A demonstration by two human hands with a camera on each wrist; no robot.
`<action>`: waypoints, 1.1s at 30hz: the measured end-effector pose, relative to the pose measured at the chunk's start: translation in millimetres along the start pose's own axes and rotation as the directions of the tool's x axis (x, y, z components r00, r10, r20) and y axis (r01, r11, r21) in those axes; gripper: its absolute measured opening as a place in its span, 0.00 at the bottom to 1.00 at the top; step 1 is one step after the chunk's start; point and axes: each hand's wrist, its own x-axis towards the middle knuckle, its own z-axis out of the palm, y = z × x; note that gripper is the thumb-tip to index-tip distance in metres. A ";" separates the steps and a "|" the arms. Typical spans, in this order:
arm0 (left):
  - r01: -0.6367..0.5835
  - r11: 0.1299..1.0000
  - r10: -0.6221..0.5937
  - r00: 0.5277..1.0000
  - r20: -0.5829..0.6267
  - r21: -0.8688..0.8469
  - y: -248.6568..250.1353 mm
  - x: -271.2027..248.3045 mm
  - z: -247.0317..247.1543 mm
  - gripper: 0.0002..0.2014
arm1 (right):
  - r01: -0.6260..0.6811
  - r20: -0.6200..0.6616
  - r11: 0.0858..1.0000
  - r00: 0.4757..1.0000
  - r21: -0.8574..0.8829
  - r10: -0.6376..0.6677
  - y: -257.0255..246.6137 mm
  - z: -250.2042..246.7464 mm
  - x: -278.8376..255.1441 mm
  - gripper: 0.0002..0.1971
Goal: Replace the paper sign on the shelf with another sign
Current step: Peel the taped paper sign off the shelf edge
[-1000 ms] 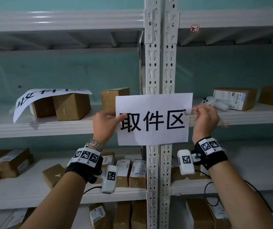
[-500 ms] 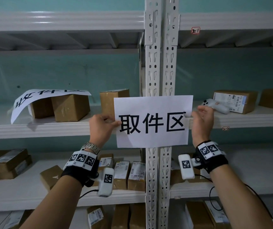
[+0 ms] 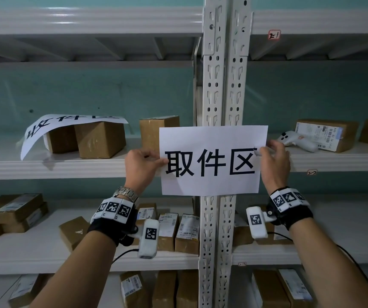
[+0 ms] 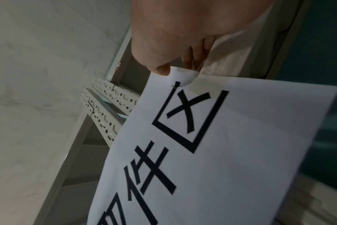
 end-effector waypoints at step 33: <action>-0.051 0.996 0.049 0.998 0.032 0.069 6.4 -7.3 -4.5 0.09 | 0.165 0.088 0.983 0.983 -0.075 -0.158 21.4 -17.8 13.6 0.02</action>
